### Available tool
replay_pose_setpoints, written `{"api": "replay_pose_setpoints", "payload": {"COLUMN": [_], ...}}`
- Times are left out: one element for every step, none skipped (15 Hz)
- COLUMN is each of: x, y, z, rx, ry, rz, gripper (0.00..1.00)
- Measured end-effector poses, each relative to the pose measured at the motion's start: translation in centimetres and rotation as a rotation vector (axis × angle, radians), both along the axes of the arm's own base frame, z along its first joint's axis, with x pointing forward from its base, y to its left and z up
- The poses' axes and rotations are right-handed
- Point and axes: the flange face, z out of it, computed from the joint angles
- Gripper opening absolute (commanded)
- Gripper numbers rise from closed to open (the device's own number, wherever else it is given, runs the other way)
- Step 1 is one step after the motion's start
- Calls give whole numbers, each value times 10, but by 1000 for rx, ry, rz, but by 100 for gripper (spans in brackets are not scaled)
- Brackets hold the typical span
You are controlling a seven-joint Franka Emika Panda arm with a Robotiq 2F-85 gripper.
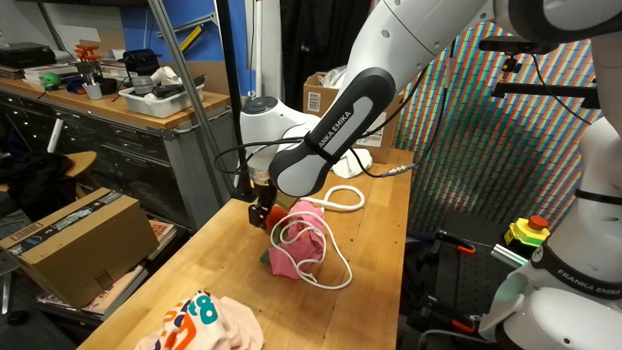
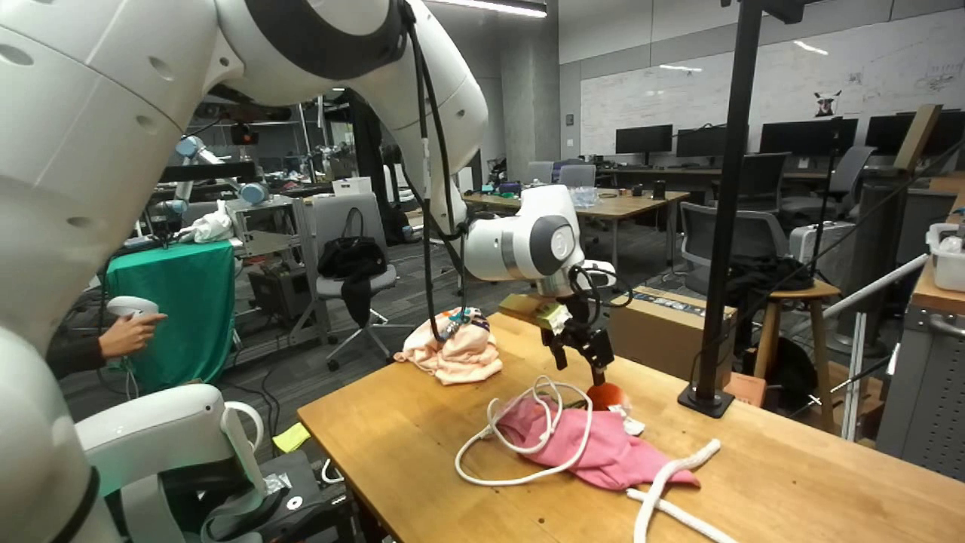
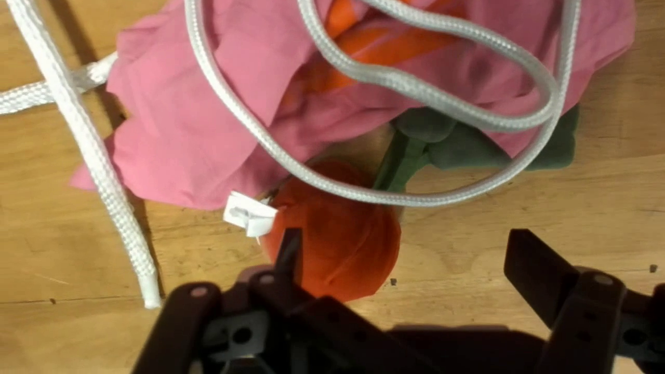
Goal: Separate the items on the table
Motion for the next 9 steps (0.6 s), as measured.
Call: {"api": "replay_pose_setpoints", "payload": {"x": [4,8,12,16,20,24,28,32,36], "y": [0,0,1,1,2,3,3,4,5], "z": [-2,-5,-7,-9,-10,-12,-13,-14,-16], "rx": [-17,-35,-51,-68,-82,-95,-105,-112,-120], "ry": [11,24,34,45,55,65,73,79,86], "rz": [6,11,17,23,26,27,26,24,21], "gripper": [100,100,100,100,100,100,100,100,100]}}
